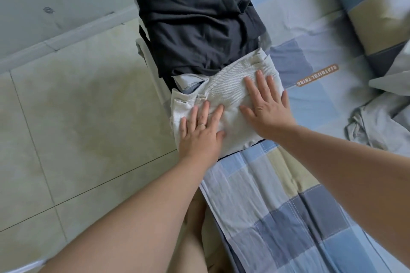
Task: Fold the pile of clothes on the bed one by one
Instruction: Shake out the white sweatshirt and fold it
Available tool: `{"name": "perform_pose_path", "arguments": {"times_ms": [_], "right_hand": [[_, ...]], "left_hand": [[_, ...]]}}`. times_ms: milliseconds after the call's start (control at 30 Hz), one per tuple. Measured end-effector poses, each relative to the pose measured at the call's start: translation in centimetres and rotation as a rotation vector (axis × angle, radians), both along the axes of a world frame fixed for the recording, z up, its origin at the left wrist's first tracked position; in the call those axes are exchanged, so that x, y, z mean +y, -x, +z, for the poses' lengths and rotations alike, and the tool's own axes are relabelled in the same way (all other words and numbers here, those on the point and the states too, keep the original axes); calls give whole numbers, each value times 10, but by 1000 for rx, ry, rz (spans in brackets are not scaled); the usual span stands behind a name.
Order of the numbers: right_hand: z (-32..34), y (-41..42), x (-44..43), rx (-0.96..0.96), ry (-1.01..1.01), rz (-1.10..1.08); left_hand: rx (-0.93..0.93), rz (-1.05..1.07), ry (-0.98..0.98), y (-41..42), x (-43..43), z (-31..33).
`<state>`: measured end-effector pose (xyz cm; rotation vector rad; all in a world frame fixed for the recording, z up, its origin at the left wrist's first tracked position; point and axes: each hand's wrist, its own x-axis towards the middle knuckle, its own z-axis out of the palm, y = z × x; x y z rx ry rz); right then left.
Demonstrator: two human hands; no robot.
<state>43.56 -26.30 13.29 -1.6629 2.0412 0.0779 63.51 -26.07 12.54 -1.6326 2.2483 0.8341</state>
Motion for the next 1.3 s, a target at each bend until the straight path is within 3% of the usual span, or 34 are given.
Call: {"name": "perform_pose_path", "arguments": {"times_ms": [167, 400, 500, 833, 1300], "right_hand": [[104, 0, 20, 9, -138, 28], [236, 21, 111, 68, -130, -248], [275, 32, 158, 111, -145, -350], [341, 47, 272, 73, -173, -891], [394, 64, 498, 107, -94, -1280]], "left_hand": [[14, 3, -140, 0, 11, 76], [230, 43, -148, 11, 37, 195], [299, -51, -156, 31, 44, 226], [340, -580, -155, 148, 78, 294], [390, -1015, -131, 260, 288, 364]]}}
